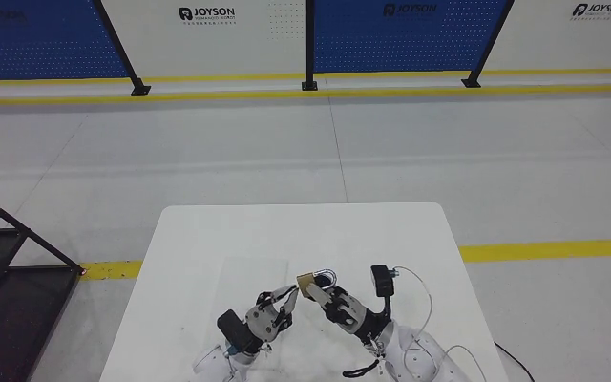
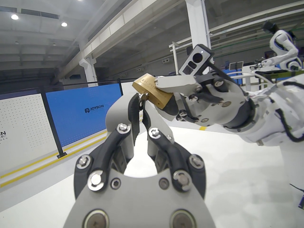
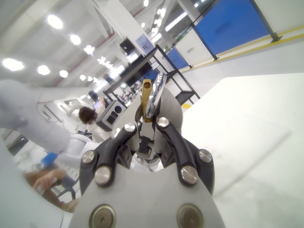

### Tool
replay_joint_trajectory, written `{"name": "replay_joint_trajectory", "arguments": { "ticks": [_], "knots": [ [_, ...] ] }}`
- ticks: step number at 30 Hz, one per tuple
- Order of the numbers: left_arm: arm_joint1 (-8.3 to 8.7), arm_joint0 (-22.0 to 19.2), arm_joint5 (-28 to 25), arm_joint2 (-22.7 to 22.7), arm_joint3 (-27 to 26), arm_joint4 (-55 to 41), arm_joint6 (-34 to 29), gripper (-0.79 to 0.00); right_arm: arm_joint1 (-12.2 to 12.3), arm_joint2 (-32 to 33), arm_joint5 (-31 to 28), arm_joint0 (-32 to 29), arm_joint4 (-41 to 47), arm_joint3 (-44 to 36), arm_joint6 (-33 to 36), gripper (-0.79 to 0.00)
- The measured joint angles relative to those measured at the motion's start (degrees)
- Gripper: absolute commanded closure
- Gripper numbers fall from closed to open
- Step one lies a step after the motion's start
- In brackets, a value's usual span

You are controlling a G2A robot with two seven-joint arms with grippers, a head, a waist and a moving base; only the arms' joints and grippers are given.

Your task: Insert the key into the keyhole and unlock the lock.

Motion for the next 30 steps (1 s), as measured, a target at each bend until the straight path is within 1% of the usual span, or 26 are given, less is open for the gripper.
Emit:
{"name": "replay_joint_trajectory", "arguments": {
  "ticks": [4,10,14,17,23,30],
  "knots": [
    [0.05,0.2,-3.1,0.4,-0.1,-2.0,0.1,-0.785,-0.1,0.1,0.4,0.1,0.1,0.0,-1.3,0.000],
    [1.02,3.0,-11.8,-1.0,-2.4,-5.6,-0.4,-0.785,-0.2,-0.1,2.5,0.7,0.2,0.5,-2.8,0.000],
    [2.22,6.5,-17.9,-4.5,-4.8,-8.9,-0.2,-0.785,-0.5,-0.5,5.1,1.7,0.3,1.3,-2.9,0.000],
    [3.12,9.2,-20.9,-7.9,-6.6,-10.8,0.4,-0.785,-0.6,-0.8,7.0,2.5,0.6,2.1,-2.1,0.000],
    [4.39,14.2,-22.0,-13.7,-9.1,-12.1,3.3,-0.785,-1.1,-3.0,13.2,4.8,-1.1,4.5,0.9,0.000],
    [5.32,17.3,-23.4,-19.7,-8.6,-15.4,7.9,-0.785,-2.4,-9.1,21.4,9.1,-4.8,8.8,7.1,0.000]
  ]
}}
